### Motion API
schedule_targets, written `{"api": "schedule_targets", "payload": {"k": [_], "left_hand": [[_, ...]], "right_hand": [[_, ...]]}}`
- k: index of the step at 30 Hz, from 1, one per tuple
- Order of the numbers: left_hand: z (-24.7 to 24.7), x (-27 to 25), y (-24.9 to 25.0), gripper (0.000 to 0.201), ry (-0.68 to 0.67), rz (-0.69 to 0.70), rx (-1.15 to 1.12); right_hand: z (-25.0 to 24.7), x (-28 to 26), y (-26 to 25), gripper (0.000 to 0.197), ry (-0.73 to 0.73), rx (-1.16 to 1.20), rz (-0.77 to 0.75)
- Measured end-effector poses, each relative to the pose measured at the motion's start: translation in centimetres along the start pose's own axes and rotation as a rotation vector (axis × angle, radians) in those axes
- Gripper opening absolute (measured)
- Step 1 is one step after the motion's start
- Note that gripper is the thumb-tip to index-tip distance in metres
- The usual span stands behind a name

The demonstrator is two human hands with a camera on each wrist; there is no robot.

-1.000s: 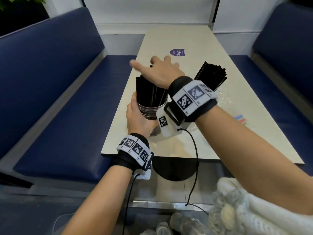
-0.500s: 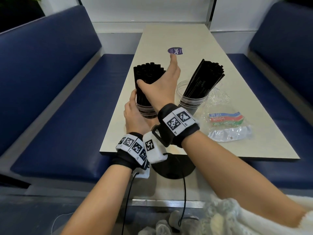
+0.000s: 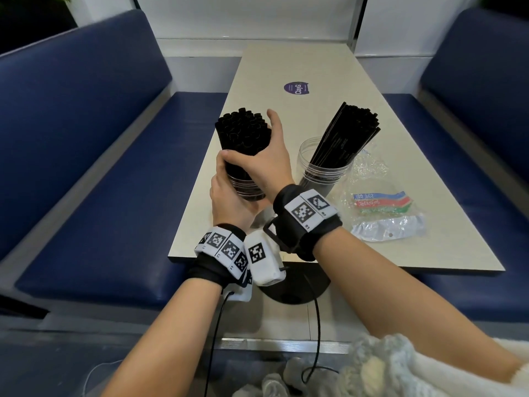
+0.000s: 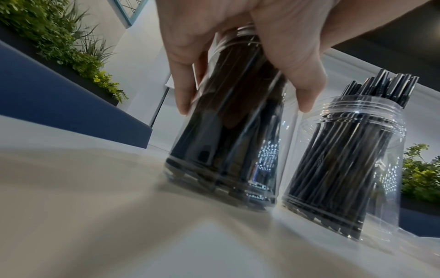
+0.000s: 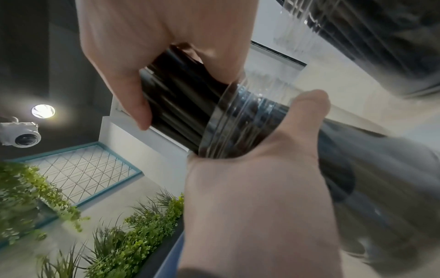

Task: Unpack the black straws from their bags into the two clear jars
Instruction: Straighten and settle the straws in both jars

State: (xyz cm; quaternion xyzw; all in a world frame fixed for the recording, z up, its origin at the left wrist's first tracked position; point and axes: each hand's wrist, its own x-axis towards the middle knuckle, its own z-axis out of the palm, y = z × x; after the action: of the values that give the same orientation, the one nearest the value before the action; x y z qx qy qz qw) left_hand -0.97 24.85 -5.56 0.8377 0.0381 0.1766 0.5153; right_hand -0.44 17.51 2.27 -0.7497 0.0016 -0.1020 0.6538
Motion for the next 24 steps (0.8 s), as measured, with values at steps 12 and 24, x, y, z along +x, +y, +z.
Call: {"api": "schedule_targets", "payload": {"k": [12,24], "left_hand": [[0.0,-0.2,0.3,0.111,-0.005,-0.024,0.007],[0.1,-0.3,0.8,0.105,-0.006,0.024,0.013]], "right_hand": [[-0.5,0.4,0.3,0.087,-0.008,-0.101,-0.034],[0.2,0.4,-0.1,0.055,0.268,0.262,0.096]]}}
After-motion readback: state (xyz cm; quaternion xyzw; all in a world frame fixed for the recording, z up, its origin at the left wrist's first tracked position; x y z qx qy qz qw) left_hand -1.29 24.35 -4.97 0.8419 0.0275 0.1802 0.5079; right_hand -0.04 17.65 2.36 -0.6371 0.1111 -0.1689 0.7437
